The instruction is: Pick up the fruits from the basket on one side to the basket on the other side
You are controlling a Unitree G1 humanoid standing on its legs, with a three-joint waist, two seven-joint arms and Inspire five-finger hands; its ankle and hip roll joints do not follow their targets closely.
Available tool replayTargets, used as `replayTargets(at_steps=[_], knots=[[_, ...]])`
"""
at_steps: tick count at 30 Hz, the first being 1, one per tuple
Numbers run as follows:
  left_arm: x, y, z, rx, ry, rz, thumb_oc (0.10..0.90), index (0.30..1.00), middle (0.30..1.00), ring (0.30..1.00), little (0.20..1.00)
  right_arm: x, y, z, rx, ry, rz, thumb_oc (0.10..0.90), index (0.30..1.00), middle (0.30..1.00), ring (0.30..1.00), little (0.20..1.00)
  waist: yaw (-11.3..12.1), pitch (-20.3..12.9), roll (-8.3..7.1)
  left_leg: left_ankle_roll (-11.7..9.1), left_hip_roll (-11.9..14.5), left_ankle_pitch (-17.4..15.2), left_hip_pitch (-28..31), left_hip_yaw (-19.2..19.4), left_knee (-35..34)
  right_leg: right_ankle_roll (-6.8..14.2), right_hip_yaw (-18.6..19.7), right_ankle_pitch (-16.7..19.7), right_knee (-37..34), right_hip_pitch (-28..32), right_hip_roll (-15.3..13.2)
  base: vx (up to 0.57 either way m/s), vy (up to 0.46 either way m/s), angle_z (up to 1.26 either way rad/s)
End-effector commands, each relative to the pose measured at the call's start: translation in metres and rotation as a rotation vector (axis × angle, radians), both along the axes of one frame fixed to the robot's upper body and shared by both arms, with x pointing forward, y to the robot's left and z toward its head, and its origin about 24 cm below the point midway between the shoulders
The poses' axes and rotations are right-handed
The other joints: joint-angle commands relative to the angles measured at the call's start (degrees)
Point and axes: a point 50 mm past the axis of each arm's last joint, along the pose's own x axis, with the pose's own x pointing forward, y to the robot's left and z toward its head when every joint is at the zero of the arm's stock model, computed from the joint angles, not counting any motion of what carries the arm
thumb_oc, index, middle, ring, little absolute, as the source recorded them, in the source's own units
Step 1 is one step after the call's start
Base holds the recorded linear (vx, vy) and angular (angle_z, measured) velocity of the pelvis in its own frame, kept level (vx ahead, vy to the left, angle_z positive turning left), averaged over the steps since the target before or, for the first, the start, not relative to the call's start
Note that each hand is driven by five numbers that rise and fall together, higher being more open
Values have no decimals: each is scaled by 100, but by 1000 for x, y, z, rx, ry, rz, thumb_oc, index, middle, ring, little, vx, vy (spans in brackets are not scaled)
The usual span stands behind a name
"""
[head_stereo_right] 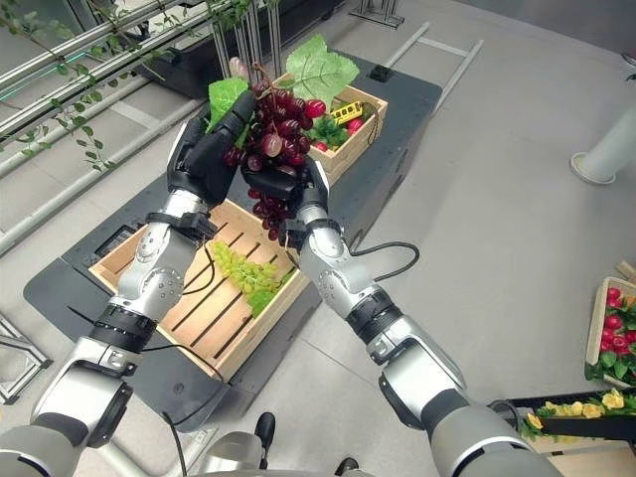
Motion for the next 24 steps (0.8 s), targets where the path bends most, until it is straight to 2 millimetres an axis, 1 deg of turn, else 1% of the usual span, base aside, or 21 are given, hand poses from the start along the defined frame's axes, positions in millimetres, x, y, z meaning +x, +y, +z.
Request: replayTargets(at_steps=[1,2,4,5,7,12,13,14,16,17,18,20,21,22,23,24], knots=[[15,4,8,107,-48,108,800,900,900,900,900,-2,8,48,111,-249,-24,400,300,300,300,300,-31,-1398,240,-116,-65,-57,-158,-148,-314,-284,10,45,6,-363,31,1,-4,-8],[15,11,4,191,-55,160,800,900,900,900,900,-2,2,46,94,-253,-51,400,300,300,300,300,-70,-1378,241,-117,-56,-68,-146,-122,-314,-285,45,41,6,-366,38,-1,-2,-12],[14,17,1,232,-51,182,800,900,900,900,900,-1,-4,44,78,-254,-71,400,300,300,300,300,-96,-1372,240,-120,-52,-70,-146,-104,-314,-284,74,40,6,-375,43,-4,1,-14],[14,22,-2,282,-55,199,800,900,900,900,900,0,-10,42,61,-251,-96,400,300,300,300,300,-122,-1362,242,-122,-45,-74,-144,-81,-314,-286,99,37,6,-380,48,-9,7,-7],[13,29,-5,316,-51,212,800,900,900,900,900,2,-22,38,38,-247,-126,400,300,300,300,300,-172,-1359,243,-122,-39,-76,-152,-52,-314,-284,131,41,6,-394,53,-4,4,-3],[10,37,-10,328,-43,232,800,900,900,900,900,4,-45,28,-38,-251,-188,400,300,300,300,300,-291,-1312,236,-145,-15,-108,-97,48,-314,-280,224,41,6,-378,73,4,8,-6],[9,39,-12,324,-41,237,800,900,900,900,900,5,-55,23,-69,-246,-212,400,300,300,300,300,-345,-1313,228,-146,-13,-105,-99,71,-314,-273,245,56,6,-391,73,22,19,-15],[8,40,-12,324,-44,243,800,900,900,900,900,5,-65,18,-89,-236,-235,400,300,300,300,300,-385,-1301,220,-150,-8,-114,-80,106,-314,-266,274,63,6,-388,76,18,16,-12],[7,42,-11,321,-48,247,800,900,900,900,900,6,-73,13,-101,-225,-256,400,300,300,300,300,-421,-1292,214,-152,-4,-124,-65,136,-314,-260,298,70,6,-388,78,12,6,-9],[7,43,-11,315,-51,251,800,900,900,900,900,6,-81,9,-112,-211,-276,400,300,300,300,300,-461,-1281,209,-155,3,-136,-48,172,-314,-253,316,76,6,-389,78,6,3,-8],[7,43,-11,315,-51,251,800,900,900,900,900,6,-81,9,-112,-211,-277,400,300,300,300,300,-458,-1280,209,-155,4,-137,-46,174,-314,-253,318,76,6,-388,78,8,5,-6],[7,44,-9,304,-62,263,800,900,900,900,900,6,-96,0,-120,-186,-313,400,300,300,300,300,-544,-1261,200,-158,13,-163,-14,242,-314,-241,367,86,6,-396,75,6,5,-5],[7,45,-9,303,-63,263,800,900,900,900,900,6,-98,-1,-121,-183,-318,400,300,300,300,300,-553,-1258,200,-158,15,-167,-7,252,-314,-240,373,86,6,-395,73,7,9,-7],[7,45,-8,299,-69,269,800,900,900,900,900,6,-105,-6,-127,-169,-334,400,300,300,300,300,-607,-1242,197,-159,16,-185,23,295,-314,-232,402,95,6,-394,73,6,7,-8],[7,45,-8,299,-70,269,800,900,900,900,900,6,-106,-6,-128,-168,-336,400,300,300,300,300,-608,-1239,198,-159,17,-187,27,301,-314,-232,406,96,6,-392,73,9,13,-20],[7,44,-6,303,-82,274,800,900,900,900,900,6,-114,-11,-134,-153,-351,400,300,300,300,300,-664,-1225,194,-159,17,-207,56,338,-314,-225,445,102,6,-392,72,7,9,-25]])
